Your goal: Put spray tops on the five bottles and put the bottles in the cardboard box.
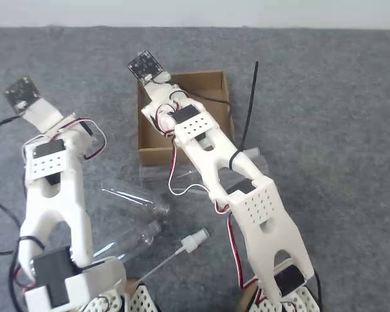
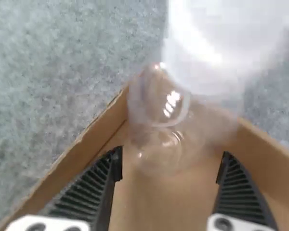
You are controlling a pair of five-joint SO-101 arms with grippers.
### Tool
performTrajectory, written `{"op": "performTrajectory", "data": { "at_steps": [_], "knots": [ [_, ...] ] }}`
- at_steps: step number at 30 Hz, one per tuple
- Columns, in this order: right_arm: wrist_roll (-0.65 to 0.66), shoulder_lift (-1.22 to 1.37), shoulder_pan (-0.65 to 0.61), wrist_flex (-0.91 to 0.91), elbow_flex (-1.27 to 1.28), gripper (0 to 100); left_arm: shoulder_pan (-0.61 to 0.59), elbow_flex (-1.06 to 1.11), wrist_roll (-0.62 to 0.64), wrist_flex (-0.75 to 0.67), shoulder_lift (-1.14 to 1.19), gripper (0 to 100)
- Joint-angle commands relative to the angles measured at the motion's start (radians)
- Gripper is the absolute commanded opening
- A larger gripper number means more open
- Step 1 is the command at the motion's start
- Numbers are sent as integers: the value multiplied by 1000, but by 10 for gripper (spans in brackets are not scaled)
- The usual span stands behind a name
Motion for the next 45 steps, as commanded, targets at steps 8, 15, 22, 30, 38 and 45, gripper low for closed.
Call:
{"op": "performTrajectory", "data": {
  "at_steps": [8, 15, 22, 30, 38, 45],
  "knots": [
    [5, -183, 15, 157, -41, 258, 2, -70, 0, -25, -63, 13],
    [5, -246, 19, 323, -41, 257, 2, -62, 6, -68, -63, 13],
    [9, -341, 21, 466, -41, 256, 3, -62, 6, -68, -63, 13],
    [12, -490, 27, 636, -41, 256, 17, -50, 2, -71, -58, 13],
    [12, -590, 58, 760, -41, 256, 15, -50, 2, -71, -60, 13],
    [12, -656, 59, 920, -41, 256, 14, -50, 2, -72, -60, 13]
  ]
}}
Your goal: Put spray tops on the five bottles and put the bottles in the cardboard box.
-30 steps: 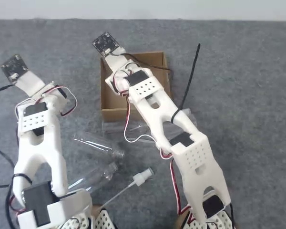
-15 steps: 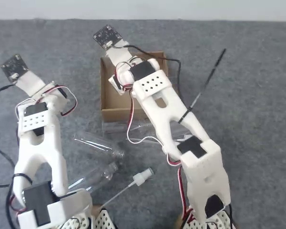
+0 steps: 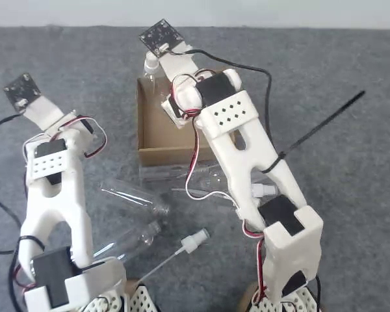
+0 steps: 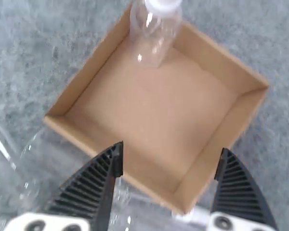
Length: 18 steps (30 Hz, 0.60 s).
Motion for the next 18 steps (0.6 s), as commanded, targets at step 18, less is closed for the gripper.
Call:
{"op": "performTrajectory", "data": {
  "at_steps": [18],
  "knots": [
    [11, -266, 35, 371, -38, 256, -3, -93, 5, -26, -87, 13]
  ]
}}
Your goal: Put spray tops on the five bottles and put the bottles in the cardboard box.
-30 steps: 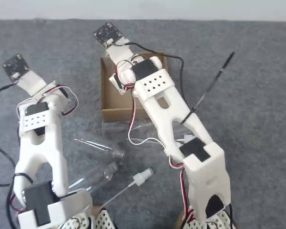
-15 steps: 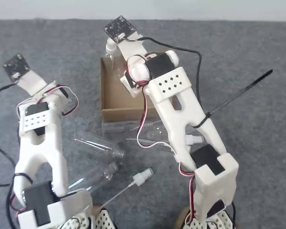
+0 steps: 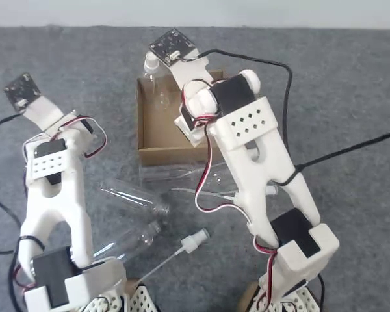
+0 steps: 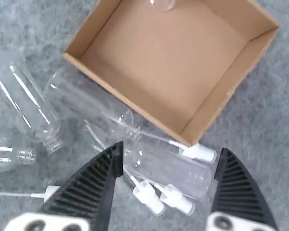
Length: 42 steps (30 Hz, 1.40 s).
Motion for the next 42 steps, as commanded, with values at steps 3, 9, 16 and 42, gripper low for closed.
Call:
{"op": "performTrajectory", "data": {
  "at_steps": [3, 9, 16, 42],
  "knots": [
    [11, -139, 56, 62, -3, 256, -63, -99, -34, -26, -141, 13],
    [11, -232, 62, 56, 127, 256, -123, -22, -109, 26, -278, 13],
    [44, -305, 64, 56, 236, 256, -124, 188, -115, 32, -443, 13],
    [772, -303, 67, -200, 772, 258, -129, 400, -270, 32, -555, 13]
  ]
}}
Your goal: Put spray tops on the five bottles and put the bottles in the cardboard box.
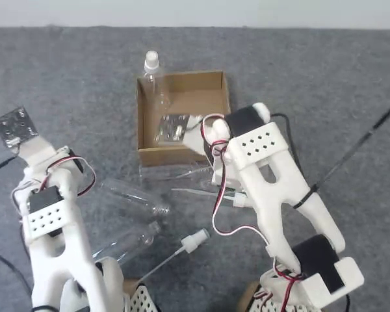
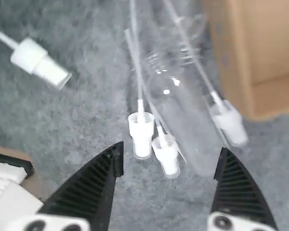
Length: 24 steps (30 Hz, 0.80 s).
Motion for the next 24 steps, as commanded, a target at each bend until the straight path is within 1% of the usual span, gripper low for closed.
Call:
{"op": "performTrajectory", "data": {
  "at_steps": [1, 9, 16, 24],
  "knots": [
    [103, -48, 16, -110, 87, 258, 0, -8, -12, 5, -49, 13],
    [242, -48, 16, -234, 207, 259, 0, -7, -12, 5, -46, 13],
    [247, -47, 15, -381, 301, 257, 0, -7, -12, 6, -46, 13],
    [249, -47, 19, -506, 390, 256, 0, -5, -14, 6, -44, 13]
  ]
}}
